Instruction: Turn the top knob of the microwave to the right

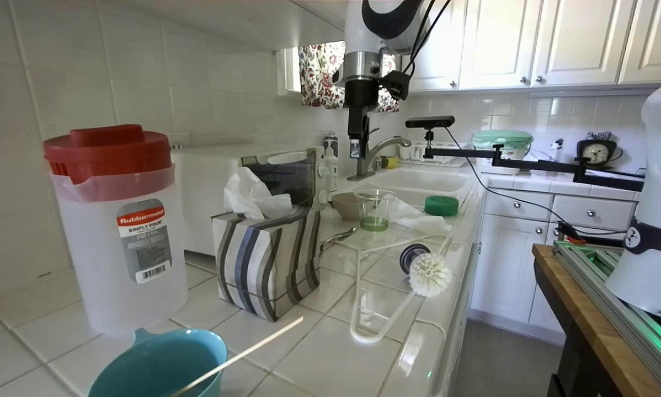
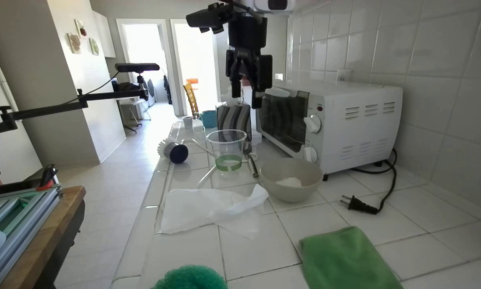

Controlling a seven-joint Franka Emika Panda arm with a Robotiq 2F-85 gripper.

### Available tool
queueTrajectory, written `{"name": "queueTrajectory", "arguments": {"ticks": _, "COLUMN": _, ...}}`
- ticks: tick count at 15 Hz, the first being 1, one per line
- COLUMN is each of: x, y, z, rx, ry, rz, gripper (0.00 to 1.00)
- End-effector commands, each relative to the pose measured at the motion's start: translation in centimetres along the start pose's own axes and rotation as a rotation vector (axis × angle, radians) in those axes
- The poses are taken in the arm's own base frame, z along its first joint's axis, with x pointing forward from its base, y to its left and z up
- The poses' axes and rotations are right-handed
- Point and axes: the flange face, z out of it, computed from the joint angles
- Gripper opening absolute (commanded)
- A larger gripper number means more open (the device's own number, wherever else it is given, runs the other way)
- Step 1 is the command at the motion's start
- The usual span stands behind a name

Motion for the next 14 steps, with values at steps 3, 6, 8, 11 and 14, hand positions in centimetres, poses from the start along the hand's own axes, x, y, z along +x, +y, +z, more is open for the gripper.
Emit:
{"name": "queueTrajectory", "arguments": {"ticks": 3, "x": 0.4, "y": -1.3, "z": 0.3, "rx": -0.038, "ry": -0.006, "rz": 0.193, "gripper": 1.00}}
{"name": "queueTrajectory", "arguments": {"ticks": 6, "x": 0.5, "y": -2.7, "z": 0.9, "rx": -0.048, "ry": -0.041, "rz": 0.253, "gripper": 1.00}}
{"name": "queueTrajectory", "arguments": {"ticks": 8, "x": 0.4, "y": -3.5, "z": 1.3, "rx": -0.057, "ry": -0.062, "rz": 0.268, "gripper": 1.00}}
{"name": "queueTrajectory", "arguments": {"ticks": 11, "x": 0.1, "y": -4.5, "z": 1.2, "rx": -0.069, "ry": -0.076, "rz": 0.277, "gripper": 1.00}}
{"name": "queueTrajectory", "arguments": {"ticks": 14, "x": -0.2, "y": -5.7, "z": 1.0, "rx": -0.086, "ry": -0.077, "rz": 0.266, "gripper": 1.00}}
